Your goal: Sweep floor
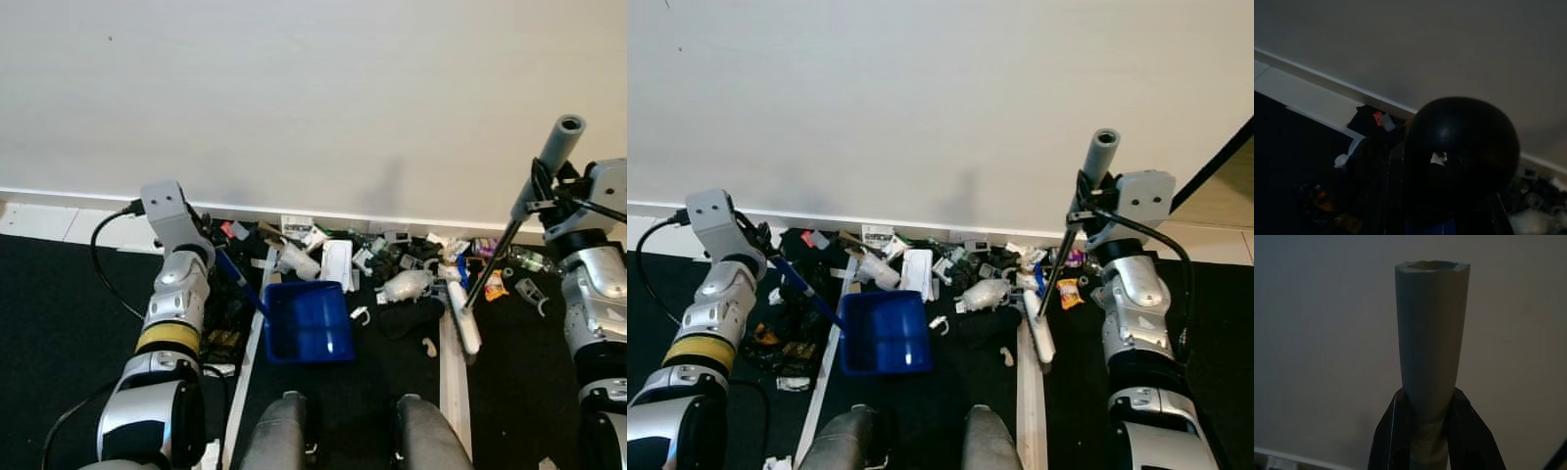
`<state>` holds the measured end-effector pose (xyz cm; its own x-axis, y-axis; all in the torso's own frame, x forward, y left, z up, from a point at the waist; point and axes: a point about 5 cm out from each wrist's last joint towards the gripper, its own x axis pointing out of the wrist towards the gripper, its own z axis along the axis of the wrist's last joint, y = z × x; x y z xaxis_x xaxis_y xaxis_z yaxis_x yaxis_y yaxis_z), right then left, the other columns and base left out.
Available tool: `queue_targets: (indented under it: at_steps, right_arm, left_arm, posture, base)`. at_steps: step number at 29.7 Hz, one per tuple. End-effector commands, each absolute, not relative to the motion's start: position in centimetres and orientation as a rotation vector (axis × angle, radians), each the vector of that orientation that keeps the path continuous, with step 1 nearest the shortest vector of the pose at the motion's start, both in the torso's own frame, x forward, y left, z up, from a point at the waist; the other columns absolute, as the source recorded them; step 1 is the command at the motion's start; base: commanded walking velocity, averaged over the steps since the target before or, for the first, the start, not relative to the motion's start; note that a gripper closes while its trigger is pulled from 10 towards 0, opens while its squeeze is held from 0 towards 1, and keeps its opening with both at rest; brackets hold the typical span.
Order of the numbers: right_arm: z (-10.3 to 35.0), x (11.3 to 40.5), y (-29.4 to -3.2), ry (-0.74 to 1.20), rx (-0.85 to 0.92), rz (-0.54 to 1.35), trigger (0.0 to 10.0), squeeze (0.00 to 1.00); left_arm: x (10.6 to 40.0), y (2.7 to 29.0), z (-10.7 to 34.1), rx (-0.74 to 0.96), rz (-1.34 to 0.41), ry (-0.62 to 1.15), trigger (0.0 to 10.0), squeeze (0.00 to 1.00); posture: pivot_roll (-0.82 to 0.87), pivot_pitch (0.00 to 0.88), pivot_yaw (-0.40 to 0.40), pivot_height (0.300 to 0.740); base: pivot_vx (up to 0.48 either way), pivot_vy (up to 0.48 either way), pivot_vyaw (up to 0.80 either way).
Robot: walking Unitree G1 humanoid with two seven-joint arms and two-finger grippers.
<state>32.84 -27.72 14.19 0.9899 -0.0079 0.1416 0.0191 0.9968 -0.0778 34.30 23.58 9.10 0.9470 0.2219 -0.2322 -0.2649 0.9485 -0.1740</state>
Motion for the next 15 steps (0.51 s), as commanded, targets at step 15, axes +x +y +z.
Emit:
queue_targets:
  at_steps: [15]
  right_arm:
    - [13.8,32.5,-28.7,-0.11,-0.101,-0.02,10.0,0.0]
  left_arm:
    - [31.8,27.2,10.7,-0.091,0.246,0.162,10.0,0.0]
  posture:
    - [-0.09,0.199,0.056,0.74]
  base:
    - [0.0,0.0,0.0]
